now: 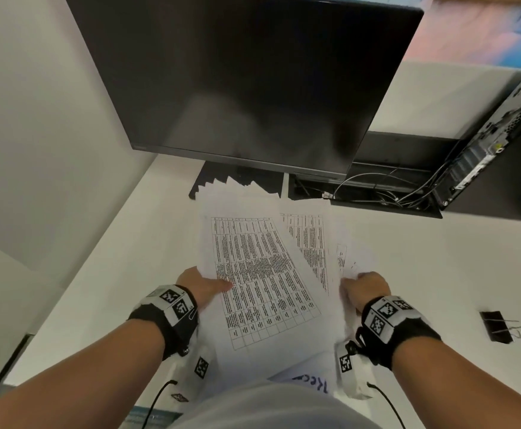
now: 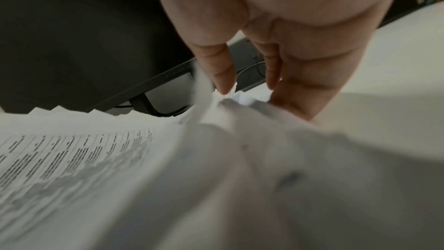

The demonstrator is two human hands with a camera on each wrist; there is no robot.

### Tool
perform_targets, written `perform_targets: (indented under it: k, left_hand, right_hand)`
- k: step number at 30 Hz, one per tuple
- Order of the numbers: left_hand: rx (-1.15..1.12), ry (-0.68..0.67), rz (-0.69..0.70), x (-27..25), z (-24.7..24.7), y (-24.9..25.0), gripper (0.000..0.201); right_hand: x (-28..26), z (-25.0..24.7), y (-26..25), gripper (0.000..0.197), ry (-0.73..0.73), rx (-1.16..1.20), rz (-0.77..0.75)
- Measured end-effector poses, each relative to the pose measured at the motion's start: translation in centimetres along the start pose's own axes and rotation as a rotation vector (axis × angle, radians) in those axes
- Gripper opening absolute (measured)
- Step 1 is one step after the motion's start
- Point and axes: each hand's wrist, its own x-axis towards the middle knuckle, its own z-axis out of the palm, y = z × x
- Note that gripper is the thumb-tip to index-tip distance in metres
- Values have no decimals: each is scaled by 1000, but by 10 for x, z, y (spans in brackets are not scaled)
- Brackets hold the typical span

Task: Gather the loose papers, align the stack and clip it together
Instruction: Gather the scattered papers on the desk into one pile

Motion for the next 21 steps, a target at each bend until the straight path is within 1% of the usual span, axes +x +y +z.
perform_targets:
  k: [2, 4, 6, 8, 9, 10, 11, 12, 13, 14, 16, 17, 19, 21]
  left_hand:
    - [7, -19, 26, -2, 4, 6, 80]
    - [-12, -83, 37, -2, 3, 8, 85]
    - [-11, -120, 40, 0, 1, 6, 93]
    - [-7, -113, 61, 5, -4, 3, 83]
    - [-4, -109, 71, 5, -7, 2, 79]
    - [-4, -108, 72, 3, -9, 1, 78]
    - [-4, -124, 90, 3, -10, 0, 79]
    - [-20, -156, 115, 3, -12, 0, 76]
    - [-28, -186, 138, 2, -13, 1, 68]
    - [-30, -198, 154, -1, -13, 2, 59]
    - [7, -151, 191, 1, -11, 7, 48]
    - [20, -129, 207, 4, -9, 11, 51]
    - [64, -106, 236, 7, -4, 18, 69]
    - [130, -91, 295, 12, 2, 27, 74]
  right_hand:
    - [1, 6, 3, 15, -28, -83, -57]
    - [-2, 13, 4, 14, -60, -94, -111]
    - [-4, 14, 2, 13, -106, -78, -129]
    - [0, 6, 4, 15, -150, -7, -102]
    - [3, 0, 5, 16, -137, 23, -76]
    - [7, -5, 7, 11, -102, 44, -57]
    - [9, -9, 10, 11, -52, 58, -44]
    - [13, -11, 14, 22, -2, 77, -24]
    - [14, -11, 15, 29, 28, 100, 0]
    - [16, -8, 18, 31, 39, 135, 15]
    - [22, -1, 21, 33, 52, 232, 24]
    - [24, 2, 21, 36, 57, 279, 32]
    - [17, 2, 13, 39, 47, 309, 51]
    - [8, 1, 9, 41, 27, 317, 86]
